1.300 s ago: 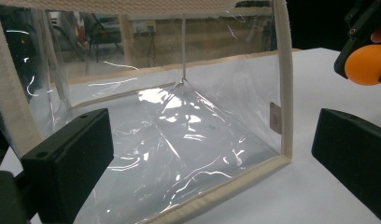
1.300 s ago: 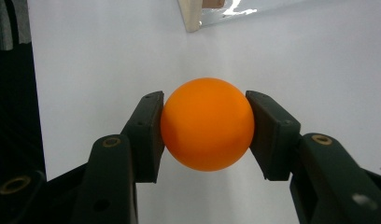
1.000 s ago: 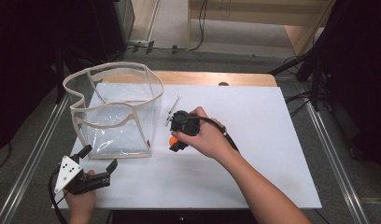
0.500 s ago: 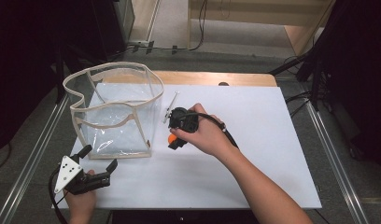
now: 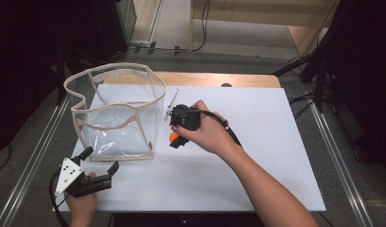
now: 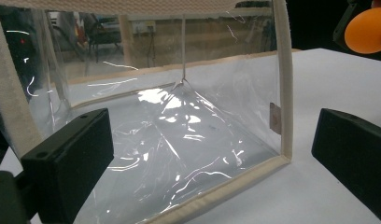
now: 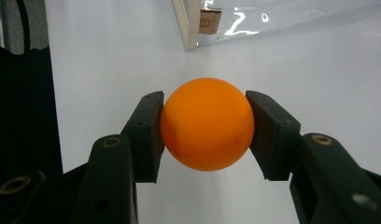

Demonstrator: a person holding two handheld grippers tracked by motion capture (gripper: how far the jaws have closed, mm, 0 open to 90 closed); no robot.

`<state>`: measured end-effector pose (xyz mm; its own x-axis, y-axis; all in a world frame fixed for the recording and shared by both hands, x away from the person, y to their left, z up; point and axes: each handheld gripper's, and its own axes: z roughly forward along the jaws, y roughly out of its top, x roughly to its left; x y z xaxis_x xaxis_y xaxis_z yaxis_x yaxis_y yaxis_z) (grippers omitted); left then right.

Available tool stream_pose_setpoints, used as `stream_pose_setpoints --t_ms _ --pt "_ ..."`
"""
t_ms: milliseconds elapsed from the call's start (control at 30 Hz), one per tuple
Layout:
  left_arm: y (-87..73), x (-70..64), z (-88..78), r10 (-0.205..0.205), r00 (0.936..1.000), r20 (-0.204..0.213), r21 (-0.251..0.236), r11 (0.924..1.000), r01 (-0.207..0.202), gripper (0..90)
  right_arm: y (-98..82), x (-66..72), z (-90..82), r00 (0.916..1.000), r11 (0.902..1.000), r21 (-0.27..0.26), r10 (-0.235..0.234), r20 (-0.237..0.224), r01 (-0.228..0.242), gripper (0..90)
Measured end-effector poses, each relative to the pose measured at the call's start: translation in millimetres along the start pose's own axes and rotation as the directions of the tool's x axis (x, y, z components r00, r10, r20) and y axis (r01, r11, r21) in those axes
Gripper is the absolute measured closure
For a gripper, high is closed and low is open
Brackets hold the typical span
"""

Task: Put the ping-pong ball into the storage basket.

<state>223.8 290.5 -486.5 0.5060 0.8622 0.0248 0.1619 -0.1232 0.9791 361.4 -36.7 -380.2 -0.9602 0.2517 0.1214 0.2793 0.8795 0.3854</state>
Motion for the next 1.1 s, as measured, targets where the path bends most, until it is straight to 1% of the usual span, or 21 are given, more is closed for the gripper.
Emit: stream_pose_setpoints --t_ms 33,100,233,333,433,667,800,867,900,933,967,1067,1100 --pt "0.0 0.0 0.0 0.000 1.0000 0.000 0.000 1.0000 0.000 0.0 0.4 -0.8 -0.1 0.9999 0.9999 -0.006 -0.012 -0.001 0.012 47.8" --pt "0.0 0.0 0.0 0.000 1.0000 0.000 0.000 1.0000 0.000 0.0 1.3 -0.1 -1.7 1.0000 1.0000 -0.001 0.002 -0.003 -0.002 47.8" --pt "0.0 0.0 0.0 0.001 1.0000 0.000 0.000 1.0000 -0.001 0.0 2.8 -1.5 -4.3 1.0000 1.0000 -0.004 -0.006 -0.002 0.006 47.8" --pt "0.0 0.0 0.0 0.001 1.0000 0.001 0.001 1.0000 -0.001 0.0 3.7 -1.5 -5.8 1.0000 1.0000 -0.009 0.000 -0.007 0.000 47.8" --pt "0.0 0.0 0.0 0.001 1.0000 0.001 0.001 1.0000 -0.001 0.0 4.5 -2.3 -7.6 0.9999 1.0000 -0.003 -0.009 -0.008 0.009 47.8" --pt "0.0 0.0 0.0 0.002 1.0000 0.001 0.001 1.0000 -0.002 0.0 5.9 -3.5 -11.5 1.0000 1.0000 -0.005 -0.005 -0.006 0.005 47.9" --pt "0.0 -0.1 0.0 0.002 1.0000 0.001 0.001 1.0000 -0.002 0.0 7.2 -3.5 -13.8 0.9999 0.9999 -0.006 -0.012 -0.006 0.012 47.8" --pt "0.1 0.1 -0.1 0.004 1.0000 0.001 0.003 1.0000 -0.004 0.0 8.2 -4.1 -15.6 0.9997 0.9997 -0.001 -0.025 -0.007 0.025 47.8" --pt "0.1 0.1 -0.1 0.004 1.0000 0.001 0.003 1.0000 -0.004 0.0 8.7 -3.7 -16.5 0.9997 0.9998 -0.003 -0.020 -0.011 0.020 47.8" --pt "0.0 0.1 -0.1 0.003 1.0000 0.001 0.003 1.0000 -0.003 0.0 9.3 -4.2 -17.3 0.9996 0.9996 -0.004 -0.028 -0.010 0.028 47.8" --pt "0.1 0.1 -0.1 0.003 1.0000 0.001 0.002 1.0000 -0.003 0.0 9.7 -3.6 -18.2 0.9997 0.9998 -0.002 -0.021 -0.013 0.021 47.8" --pt "0.0 0.2 -0.1 0.002 1.0000 0.001 0.002 1.0000 -0.002 0.0 11.2 -4.7 -19.9 0.9993 0.9994 -0.006 -0.033 -0.016 0.033 47.8" --pt "0.1 0.2 -0.1 0.002 1.0000 0.001 0.002 1.0000 -0.002 0.0 11.7 -4.5 -20.5 0.9995 0.9996 -0.002 -0.029 -0.016 0.029 47.8"
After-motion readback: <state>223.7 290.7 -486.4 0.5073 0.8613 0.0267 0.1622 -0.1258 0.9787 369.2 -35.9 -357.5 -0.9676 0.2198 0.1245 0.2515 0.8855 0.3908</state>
